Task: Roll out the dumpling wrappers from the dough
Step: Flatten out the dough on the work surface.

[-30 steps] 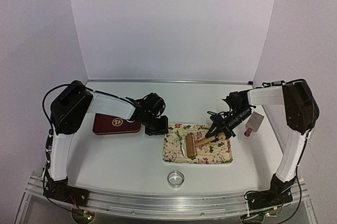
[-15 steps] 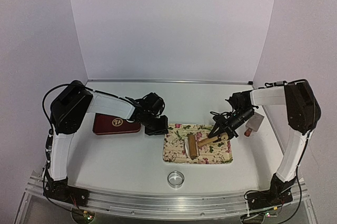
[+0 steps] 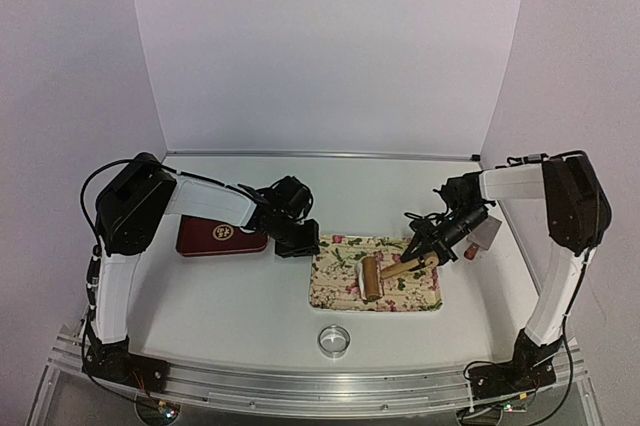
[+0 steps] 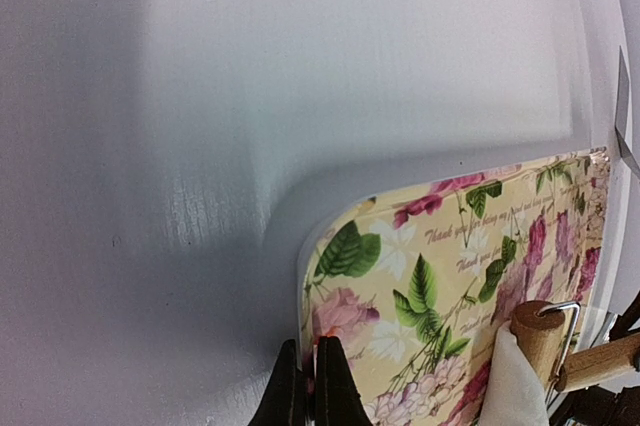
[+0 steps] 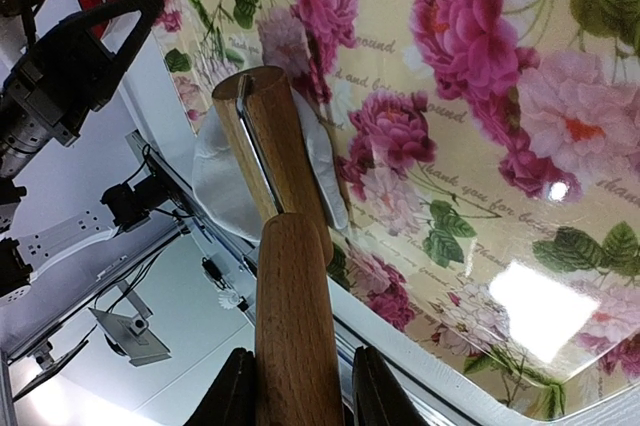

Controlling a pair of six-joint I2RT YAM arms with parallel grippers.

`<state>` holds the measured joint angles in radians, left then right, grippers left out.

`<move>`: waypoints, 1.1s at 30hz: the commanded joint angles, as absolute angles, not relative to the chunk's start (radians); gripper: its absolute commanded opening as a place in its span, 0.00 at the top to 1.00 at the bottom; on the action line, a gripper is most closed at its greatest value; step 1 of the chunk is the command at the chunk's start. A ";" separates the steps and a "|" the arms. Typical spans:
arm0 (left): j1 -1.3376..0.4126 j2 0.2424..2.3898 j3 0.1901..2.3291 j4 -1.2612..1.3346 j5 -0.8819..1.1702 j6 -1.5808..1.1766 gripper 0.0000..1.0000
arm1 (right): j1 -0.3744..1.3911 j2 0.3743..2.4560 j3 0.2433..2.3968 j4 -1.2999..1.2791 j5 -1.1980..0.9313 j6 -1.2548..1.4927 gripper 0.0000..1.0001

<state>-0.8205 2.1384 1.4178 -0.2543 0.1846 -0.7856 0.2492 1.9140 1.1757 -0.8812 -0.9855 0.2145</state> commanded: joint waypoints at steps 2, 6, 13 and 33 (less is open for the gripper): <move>-0.764 2.129 1.391 -0.421 0.092 -0.772 1.00 | 0.199 1.991 1.093 -0.968 -0.256 0.275 1.00; -0.763 2.126 1.387 -0.419 0.092 -0.772 1.00 | 0.189 1.982 1.091 -0.970 -0.255 0.275 1.00; -0.761 2.128 1.387 -0.415 0.094 -0.772 1.00 | 0.175 1.969 1.084 -0.974 -0.251 0.270 1.00; -0.759 2.107 1.367 -0.411 0.092 -0.772 1.00 | 0.160 1.916 1.077 -0.991 -0.235 0.255 1.00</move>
<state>-0.8169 2.1384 1.4169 -0.2564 0.1932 -0.7856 0.1921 1.8609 1.1442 -0.9173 -0.9483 0.2050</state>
